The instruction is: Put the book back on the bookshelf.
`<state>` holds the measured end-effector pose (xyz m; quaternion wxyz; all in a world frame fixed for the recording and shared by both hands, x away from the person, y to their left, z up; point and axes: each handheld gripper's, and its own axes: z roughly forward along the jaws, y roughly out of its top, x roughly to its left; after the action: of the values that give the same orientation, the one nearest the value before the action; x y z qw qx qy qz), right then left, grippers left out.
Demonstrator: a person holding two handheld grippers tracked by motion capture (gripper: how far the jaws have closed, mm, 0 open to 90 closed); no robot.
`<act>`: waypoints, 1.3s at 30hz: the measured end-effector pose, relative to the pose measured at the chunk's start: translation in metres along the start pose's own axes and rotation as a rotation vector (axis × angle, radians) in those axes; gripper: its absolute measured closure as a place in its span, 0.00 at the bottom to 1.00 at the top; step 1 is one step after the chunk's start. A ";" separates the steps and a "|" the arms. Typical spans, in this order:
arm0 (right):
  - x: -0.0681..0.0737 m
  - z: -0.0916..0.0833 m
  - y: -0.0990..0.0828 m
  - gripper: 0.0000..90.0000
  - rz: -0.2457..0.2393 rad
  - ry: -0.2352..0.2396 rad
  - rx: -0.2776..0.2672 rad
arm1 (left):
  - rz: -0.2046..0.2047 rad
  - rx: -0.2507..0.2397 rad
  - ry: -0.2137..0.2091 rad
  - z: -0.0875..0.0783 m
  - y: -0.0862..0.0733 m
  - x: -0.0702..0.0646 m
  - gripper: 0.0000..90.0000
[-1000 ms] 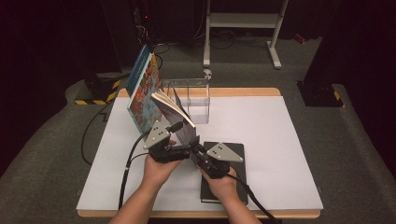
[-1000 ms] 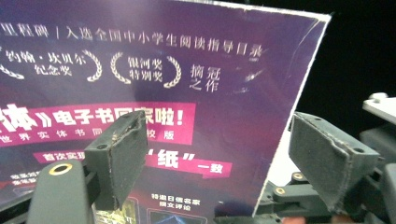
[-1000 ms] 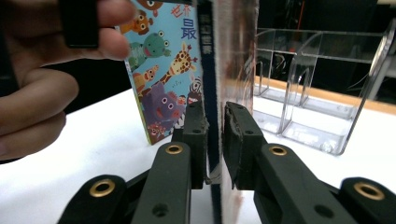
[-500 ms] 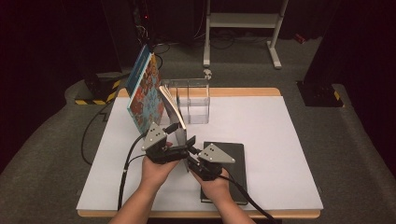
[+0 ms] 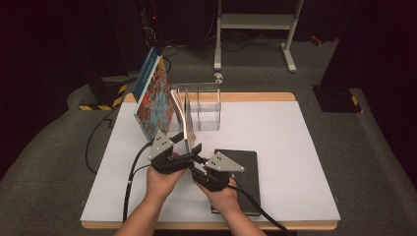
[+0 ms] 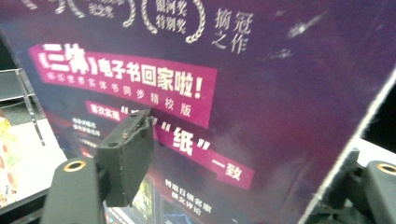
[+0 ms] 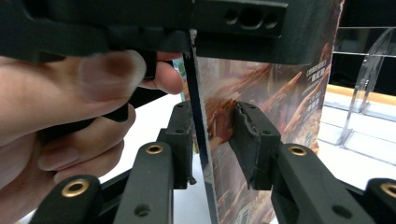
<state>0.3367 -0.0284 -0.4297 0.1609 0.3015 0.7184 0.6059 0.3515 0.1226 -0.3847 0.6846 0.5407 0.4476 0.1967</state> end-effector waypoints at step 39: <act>-0.095 -0.129 -0.040 0.56 -0.049 -0.286 0.093 | 0.104 -0.022 0.111 -0.010 -0.006 -0.004 0.50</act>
<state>0.3232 -0.1912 -0.4535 0.2625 0.3742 0.7225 0.5187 0.3398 0.1231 -0.3891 0.6536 0.5438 0.4539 0.2666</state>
